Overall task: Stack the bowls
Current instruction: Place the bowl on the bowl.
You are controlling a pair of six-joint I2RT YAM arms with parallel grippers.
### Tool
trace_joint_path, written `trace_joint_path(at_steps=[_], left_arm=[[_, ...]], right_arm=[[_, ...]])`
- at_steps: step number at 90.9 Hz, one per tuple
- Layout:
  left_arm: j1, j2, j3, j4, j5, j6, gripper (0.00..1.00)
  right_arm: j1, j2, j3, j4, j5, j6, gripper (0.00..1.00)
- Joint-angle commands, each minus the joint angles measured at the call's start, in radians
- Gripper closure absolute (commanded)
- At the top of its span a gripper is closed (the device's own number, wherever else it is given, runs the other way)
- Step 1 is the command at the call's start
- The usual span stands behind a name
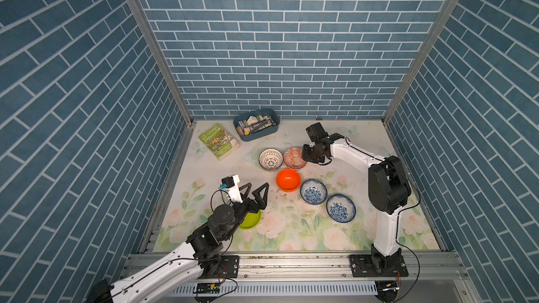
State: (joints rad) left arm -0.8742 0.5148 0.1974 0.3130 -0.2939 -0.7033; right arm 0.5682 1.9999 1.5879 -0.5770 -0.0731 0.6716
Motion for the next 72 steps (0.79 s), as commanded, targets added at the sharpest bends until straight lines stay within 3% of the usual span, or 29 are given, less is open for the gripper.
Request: trace_joint_path(at_steps=[1,27,72], left_arm=[[0.009,-0.011,-0.015,0.017,-0.004,0.001,0.00],[0.009,-0.016,-0.017,0.013,-0.004,-0.002,0.00],[0.012,-0.016,-0.018,0.011,-0.007,-0.005,0.00]], right_arm=[[0.013,0.004,0.031,-0.034,0.026,-0.015,0.67],[0.013,-0.041,-0.007,-0.036,0.052,-0.012,0.67],[0.011,-0.030,-0.053,0.016,0.012,0.002,1.00]])
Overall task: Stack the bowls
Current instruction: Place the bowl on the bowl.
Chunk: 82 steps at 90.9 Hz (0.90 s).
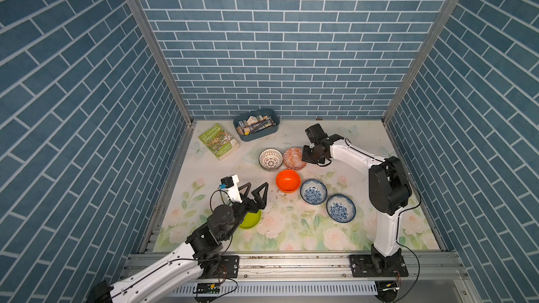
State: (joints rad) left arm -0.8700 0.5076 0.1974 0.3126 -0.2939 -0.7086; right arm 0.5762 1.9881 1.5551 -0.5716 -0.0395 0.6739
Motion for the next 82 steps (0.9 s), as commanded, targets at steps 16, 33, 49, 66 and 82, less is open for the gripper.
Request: trace_joint_path(at_steps=[16,33,49,66,82], left_arm=[[0.011,-0.007,-0.018,0.011,-0.007,-0.002,0.00],[0.014,-0.007,-0.019,0.011,-0.005,-0.002,0.00],[0.017,-0.004,-0.019,0.013,0.002,-0.003,0.00],[0.018,0.004,-0.016,0.016,0.012,-0.003,0.00],[0.023,0.033,-0.005,0.018,0.041,-0.002,0.00]], right_arm=[[-0.001,-0.021,-0.023,0.016,-0.030,0.003,1.00],[0.000,-0.027,-0.021,0.003,-0.027,0.003,0.75],[-0.001,-0.082,-0.039,0.003,-0.007,0.004,0.64],[0.000,-0.215,-0.111,0.013,0.026,0.006,0.61],[0.000,-0.368,-0.250,0.014,0.022,0.006,0.57]])
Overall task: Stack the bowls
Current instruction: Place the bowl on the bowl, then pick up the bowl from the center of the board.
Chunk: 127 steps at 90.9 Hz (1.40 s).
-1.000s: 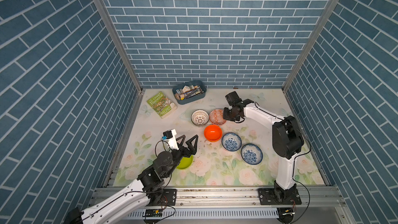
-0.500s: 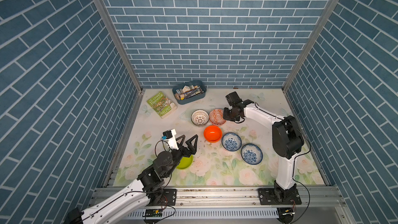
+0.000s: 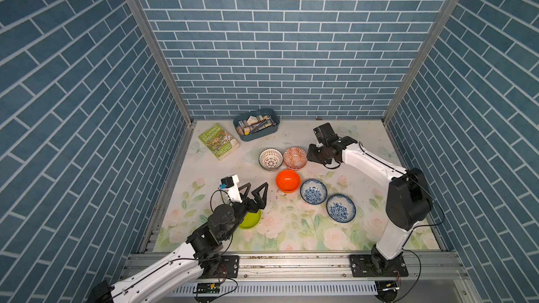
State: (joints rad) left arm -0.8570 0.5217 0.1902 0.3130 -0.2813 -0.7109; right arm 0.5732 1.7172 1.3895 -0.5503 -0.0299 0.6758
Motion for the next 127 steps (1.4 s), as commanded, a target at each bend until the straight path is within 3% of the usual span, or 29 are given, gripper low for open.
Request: trace_joint_path(at_steps=[1,32,70,96,127], left_arm=[[0.010,0.022,0.003,0.018,0.031,0.000,0.00],[0.013,0.084,0.033,0.013,0.091,-0.013,0.00],[0.013,0.145,0.046,0.018,0.095,-0.041,0.00],[0.015,0.154,0.050,0.016,0.085,-0.038,0.00],[0.027,0.179,0.058,0.022,0.093,-0.034,0.00]], right_arm=[[0.002,-0.110,-0.093,-0.006,0.011,0.004,0.56],[-0.001,-0.327,-0.375,-0.024,-0.039,-0.030,0.49],[-0.002,-0.306,-0.481,-0.010,-0.059,-0.066,0.51],[-0.004,-0.241,-0.493,0.029,-0.053,-0.068,0.59],[-0.004,-0.209,-0.481,0.041,-0.053,-0.073,0.77]])
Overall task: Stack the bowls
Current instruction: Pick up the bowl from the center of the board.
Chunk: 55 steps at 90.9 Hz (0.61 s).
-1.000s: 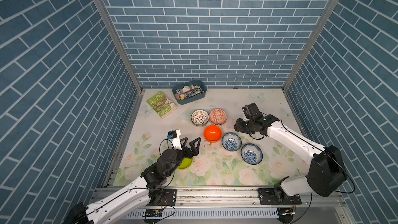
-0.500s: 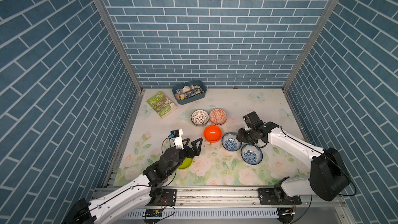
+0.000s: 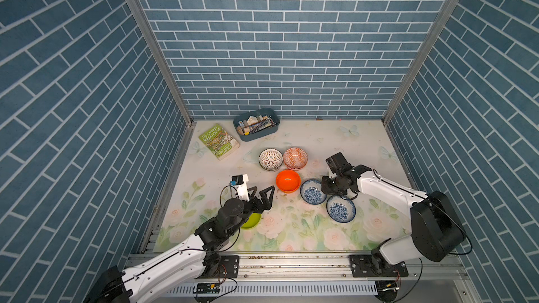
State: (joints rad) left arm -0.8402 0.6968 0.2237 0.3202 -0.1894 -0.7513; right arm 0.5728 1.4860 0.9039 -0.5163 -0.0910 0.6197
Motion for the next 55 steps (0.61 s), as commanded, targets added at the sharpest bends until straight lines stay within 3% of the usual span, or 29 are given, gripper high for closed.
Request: trace_joint_path(at_steps=[1,27,55], left_arm=[[0.009,0.004,0.025,0.015,0.001,0.006,0.00],[0.016,0.010,0.025,0.013,0.007,0.004,0.00],[0.018,0.023,0.031,0.011,0.009,0.003,0.00]], right_arm=[[-0.004,0.024,0.005,0.008,0.008,-0.018,0.78],[-0.010,0.025,0.007,0.007,0.038,-0.025,1.00],[-0.088,-0.012,-0.001,0.015,0.048,-0.030,1.00]])
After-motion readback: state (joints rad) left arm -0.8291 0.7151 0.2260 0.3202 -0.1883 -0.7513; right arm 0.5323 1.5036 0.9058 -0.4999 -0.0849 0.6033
